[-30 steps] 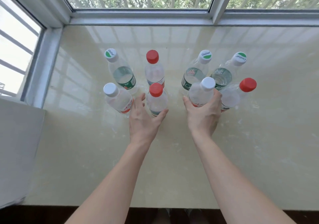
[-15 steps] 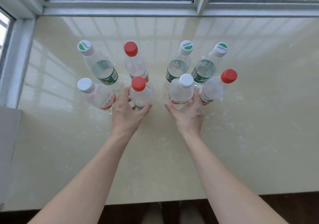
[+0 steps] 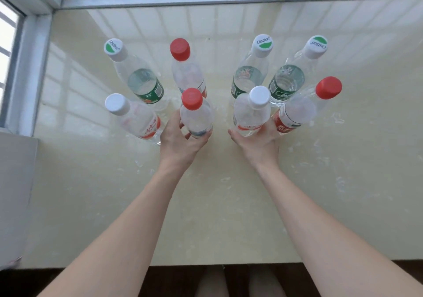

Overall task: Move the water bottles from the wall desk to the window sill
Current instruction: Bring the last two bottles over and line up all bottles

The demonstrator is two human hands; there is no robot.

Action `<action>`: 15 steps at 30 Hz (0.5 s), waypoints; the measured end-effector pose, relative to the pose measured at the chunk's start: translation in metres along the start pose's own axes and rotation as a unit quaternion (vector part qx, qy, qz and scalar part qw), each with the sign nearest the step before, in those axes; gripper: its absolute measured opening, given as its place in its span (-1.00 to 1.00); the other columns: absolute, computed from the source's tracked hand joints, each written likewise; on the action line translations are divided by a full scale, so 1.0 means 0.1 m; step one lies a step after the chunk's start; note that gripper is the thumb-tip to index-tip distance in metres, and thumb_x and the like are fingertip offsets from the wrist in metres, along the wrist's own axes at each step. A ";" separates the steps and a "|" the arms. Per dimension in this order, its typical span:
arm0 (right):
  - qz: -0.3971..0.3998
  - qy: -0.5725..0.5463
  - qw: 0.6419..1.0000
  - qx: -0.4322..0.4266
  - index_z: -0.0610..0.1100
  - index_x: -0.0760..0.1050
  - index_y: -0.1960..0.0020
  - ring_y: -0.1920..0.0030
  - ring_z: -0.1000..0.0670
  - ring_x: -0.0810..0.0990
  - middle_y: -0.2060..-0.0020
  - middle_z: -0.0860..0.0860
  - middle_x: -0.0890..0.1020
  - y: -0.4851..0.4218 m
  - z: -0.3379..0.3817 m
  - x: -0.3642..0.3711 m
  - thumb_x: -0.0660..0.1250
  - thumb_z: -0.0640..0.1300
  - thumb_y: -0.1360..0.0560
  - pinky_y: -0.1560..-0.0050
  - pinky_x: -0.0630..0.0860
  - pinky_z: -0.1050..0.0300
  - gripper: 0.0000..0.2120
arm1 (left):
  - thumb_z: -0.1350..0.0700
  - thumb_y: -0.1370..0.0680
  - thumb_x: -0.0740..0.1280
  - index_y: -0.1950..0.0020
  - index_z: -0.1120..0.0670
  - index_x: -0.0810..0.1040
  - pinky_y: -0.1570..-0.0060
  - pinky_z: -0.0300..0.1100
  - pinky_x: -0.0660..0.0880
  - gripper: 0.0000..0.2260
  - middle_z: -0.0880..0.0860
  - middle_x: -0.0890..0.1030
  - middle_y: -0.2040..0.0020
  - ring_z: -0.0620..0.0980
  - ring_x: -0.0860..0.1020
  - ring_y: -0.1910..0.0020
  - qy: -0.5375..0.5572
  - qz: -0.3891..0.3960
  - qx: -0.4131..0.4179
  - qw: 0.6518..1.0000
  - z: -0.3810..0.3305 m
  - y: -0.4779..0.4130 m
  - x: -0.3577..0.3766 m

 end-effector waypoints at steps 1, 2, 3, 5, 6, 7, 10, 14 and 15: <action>0.001 -0.002 1.000 0.000 -0.05 0.48 -0.24 -0.19 -0.02 0.57 -0.13 0.04 0.63 0.00 0.00 0.01 0.58 0.10 -0.22 -0.14 0.52 0.04 -0.35 | 0.11 -0.37 0.58 -0.19 -0.11 0.44 -0.04 -0.33 0.56 -0.51 -0.28 0.54 -0.04 -0.54 0.45 -0.04 -0.001 0.000 -0.001 1.000 0.01 0.00 0.00; 0.001 -0.004 1.000 -0.001 -0.04 0.48 -0.24 -0.19 -0.02 0.57 -0.13 0.04 0.63 0.00 -0.01 0.01 0.58 0.10 -0.22 -0.15 0.52 0.03 -0.35 | 0.10 -0.37 0.58 -0.18 -0.11 0.44 -0.03 -0.34 0.56 -0.52 -0.28 0.54 -0.04 -0.54 0.45 -0.04 -0.002 0.001 -0.002 1.000 0.01 0.00 0.01; 0.001 -0.005 1.000 -0.004 -0.04 0.48 -0.25 -0.19 -0.03 0.57 -0.13 0.04 0.63 0.00 0.00 0.01 0.57 0.11 -0.21 -0.15 0.52 0.02 -0.34 | 0.10 -0.37 0.58 -0.18 -0.11 0.44 -0.02 -0.36 0.54 -0.52 -0.29 0.53 -0.03 -0.54 0.45 -0.03 -0.003 0.003 -0.001 1.000 0.01 -0.01 0.01; -0.001 -0.008 1.000 -0.008 -0.04 0.47 -0.26 -0.20 -0.02 0.57 -0.14 0.04 0.63 -0.01 0.00 0.00 0.57 0.12 -0.21 -0.17 0.52 0.00 -0.32 | 0.09 -0.36 0.59 -0.16 -0.13 0.44 0.01 -0.42 0.51 -0.52 -0.32 0.53 -0.01 -0.56 0.45 -0.01 -0.006 0.004 -0.003 1.000 0.03 -0.02 0.03; 0.000 -0.011 1.000 -0.009 -0.04 0.47 -0.27 -0.21 -0.02 0.56 -0.15 0.04 0.63 -0.01 0.00 0.00 0.58 0.11 -0.21 -0.18 0.51 0.00 -0.31 | 0.07 -0.36 0.60 -0.16 -0.14 0.44 0.01 -0.42 0.49 -0.52 -0.33 0.53 -0.01 -0.56 0.45 0.00 -0.007 0.003 -0.005 1.000 0.04 -0.02 0.03; 0.002 -0.014 1.000 -0.008 -0.03 0.46 -0.28 -0.22 -0.01 0.56 -0.16 0.05 0.62 -0.01 -0.01 0.01 0.59 0.10 -0.21 -0.20 0.50 0.02 -0.30 | 0.06 -0.36 0.60 -0.16 -0.16 0.44 -0.01 -0.41 0.48 -0.51 -0.34 0.53 -0.01 -0.56 0.45 -0.01 -0.011 0.002 -0.006 1.000 0.05 -0.01 0.03; 0.015 -0.018 1.000 0.011 0.02 0.39 -0.35 -0.29 0.03 0.51 -0.24 0.08 0.56 0.07 -0.10 0.01 0.58 0.11 -0.21 -0.26 0.46 0.05 -0.23 | 0.04 -0.34 0.59 -0.18 -0.19 0.42 -0.12 -0.26 0.48 -0.48 -0.29 0.54 -0.09 -0.43 0.47 -0.09 -0.020 -0.001 -0.020 1.000 0.12 0.05 0.02; 0.041 0.002 0.997 0.070 -0.10 0.24 -0.51 -0.40 -0.02 0.43 -0.39 -0.04 0.47 0.47 -0.35 0.00 0.56 0.05 -0.35 -0.32 0.33 0.14 -0.15 | 0.10 -0.34 0.59 -0.42 0.01 0.35 -0.30 -0.04 0.46 -0.28 -0.04 0.47 -0.35 -0.11 0.46 -0.30 -0.051 0.018 -0.051 0.997 0.37 0.32 0.02; 0.050 0.010 0.996 0.071 -0.12 0.25 -0.51 -0.41 -0.03 0.43 -0.39 -0.04 0.47 0.60 -0.37 0.03 0.55 0.04 -0.38 -0.30 0.31 0.16 -0.17 | 0.10 -0.35 0.59 -0.45 0.04 0.33 -0.30 0.00 0.45 -0.27 -0.01 0.45 -0.37 -0.09 0.46 -0.30 -0.061 0.019 -0.058 0.996 0.45 0.42 -0.01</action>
Point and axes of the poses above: each hand's wrist, its own y-axis away from the middle knuckle, its own x-axis out of the palm, z = x × y, the point moved 9 cm from there along -y, towards the middle knuckle
